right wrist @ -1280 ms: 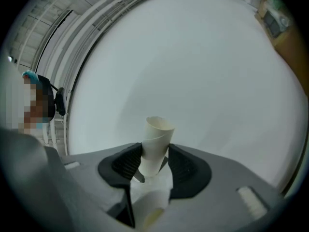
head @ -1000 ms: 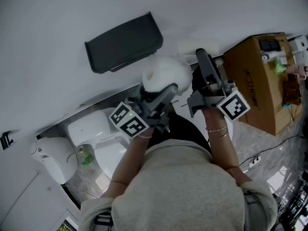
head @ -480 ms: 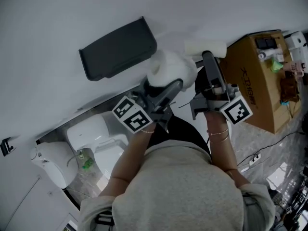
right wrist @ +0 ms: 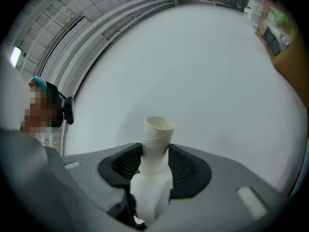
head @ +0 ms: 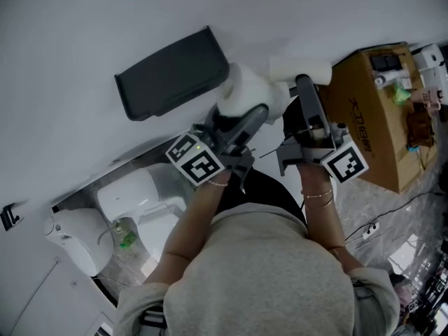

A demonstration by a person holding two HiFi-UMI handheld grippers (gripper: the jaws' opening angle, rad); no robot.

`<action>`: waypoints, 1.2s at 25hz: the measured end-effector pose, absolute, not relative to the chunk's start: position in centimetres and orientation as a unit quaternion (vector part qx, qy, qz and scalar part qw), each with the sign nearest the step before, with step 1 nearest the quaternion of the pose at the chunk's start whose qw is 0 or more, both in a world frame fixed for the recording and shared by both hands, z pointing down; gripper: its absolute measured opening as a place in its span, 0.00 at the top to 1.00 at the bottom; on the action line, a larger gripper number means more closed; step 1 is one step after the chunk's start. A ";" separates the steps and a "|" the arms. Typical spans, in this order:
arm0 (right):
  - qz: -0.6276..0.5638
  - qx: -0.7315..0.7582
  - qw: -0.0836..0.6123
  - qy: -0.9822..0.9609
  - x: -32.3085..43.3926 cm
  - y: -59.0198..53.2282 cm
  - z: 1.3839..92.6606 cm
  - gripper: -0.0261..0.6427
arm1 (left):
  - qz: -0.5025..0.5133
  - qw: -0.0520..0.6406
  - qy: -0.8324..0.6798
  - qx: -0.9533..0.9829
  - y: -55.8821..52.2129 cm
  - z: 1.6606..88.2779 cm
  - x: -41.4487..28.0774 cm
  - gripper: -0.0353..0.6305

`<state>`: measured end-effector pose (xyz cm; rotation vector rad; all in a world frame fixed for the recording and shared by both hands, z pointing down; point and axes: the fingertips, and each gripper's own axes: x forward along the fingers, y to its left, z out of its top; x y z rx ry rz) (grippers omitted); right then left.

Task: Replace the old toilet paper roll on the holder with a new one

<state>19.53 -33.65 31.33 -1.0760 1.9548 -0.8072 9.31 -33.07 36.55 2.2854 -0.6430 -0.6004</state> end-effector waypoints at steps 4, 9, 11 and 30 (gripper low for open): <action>-0.312 -0.424 0.374 0.764 19.6 -33.7 31.3 0.69 | -0.233 0.332 -0.247 0.880 -33.3 36.5 9.5 0.34; -0.309 -0.423 0.378 0.763 19.6 -33.6 31.3 0.69 | -0.242 0.335 -0.246 0.877 -33.7 36.8 9.3 0.34; -0.307 -0.423 0.379 0.763 19.7 -33.6 31.3 0.69 | -0.245 0.335 -0.250 0.875 -33.8 36.9 9.3 0.34; -0.315 -0.399 0.378 0.774 18.3 -33.9 30.7 0.69 | -0.319 0.338 -0.299 0.834 -34.5 37.3 6.3 0.34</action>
